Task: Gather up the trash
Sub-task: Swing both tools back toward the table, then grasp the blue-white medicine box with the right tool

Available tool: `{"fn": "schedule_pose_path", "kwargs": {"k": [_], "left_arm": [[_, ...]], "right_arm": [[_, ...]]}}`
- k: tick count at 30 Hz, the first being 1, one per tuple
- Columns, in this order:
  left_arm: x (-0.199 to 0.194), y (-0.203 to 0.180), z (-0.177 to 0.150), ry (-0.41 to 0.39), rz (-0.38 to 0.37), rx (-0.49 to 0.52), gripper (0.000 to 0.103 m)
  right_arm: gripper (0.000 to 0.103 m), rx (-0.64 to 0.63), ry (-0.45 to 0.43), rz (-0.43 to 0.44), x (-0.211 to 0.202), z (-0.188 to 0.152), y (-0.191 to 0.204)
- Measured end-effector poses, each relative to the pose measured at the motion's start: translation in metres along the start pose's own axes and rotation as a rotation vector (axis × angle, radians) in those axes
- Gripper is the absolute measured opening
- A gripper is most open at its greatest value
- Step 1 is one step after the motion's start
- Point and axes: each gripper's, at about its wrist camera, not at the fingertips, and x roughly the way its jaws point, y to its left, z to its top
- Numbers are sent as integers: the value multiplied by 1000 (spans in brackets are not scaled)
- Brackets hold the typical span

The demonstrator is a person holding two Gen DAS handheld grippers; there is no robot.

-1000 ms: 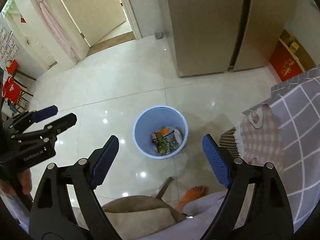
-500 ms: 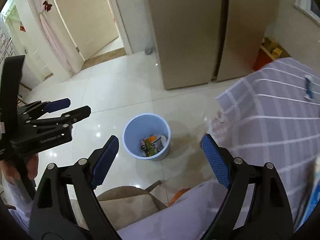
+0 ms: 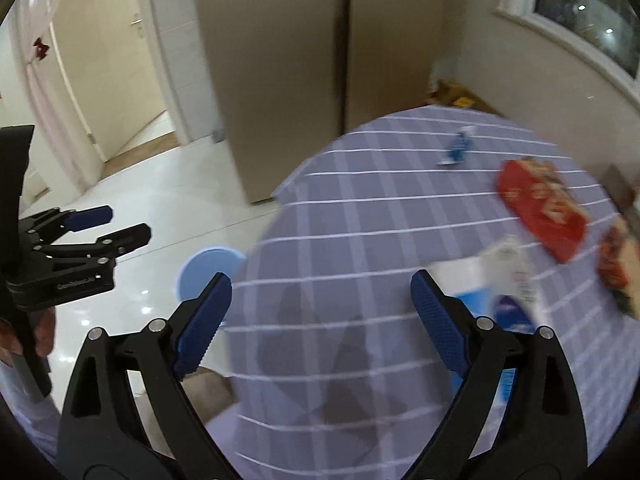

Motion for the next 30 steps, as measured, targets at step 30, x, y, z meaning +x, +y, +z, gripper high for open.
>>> {"fn": "schedule_pose_path", "kwargs": {"k": [30], "left_arm": [[17, -131, 15, 44, -79, 231, 79]], "right_arm": [[70, 131, 67, -20, 15, -32, -126]]}}
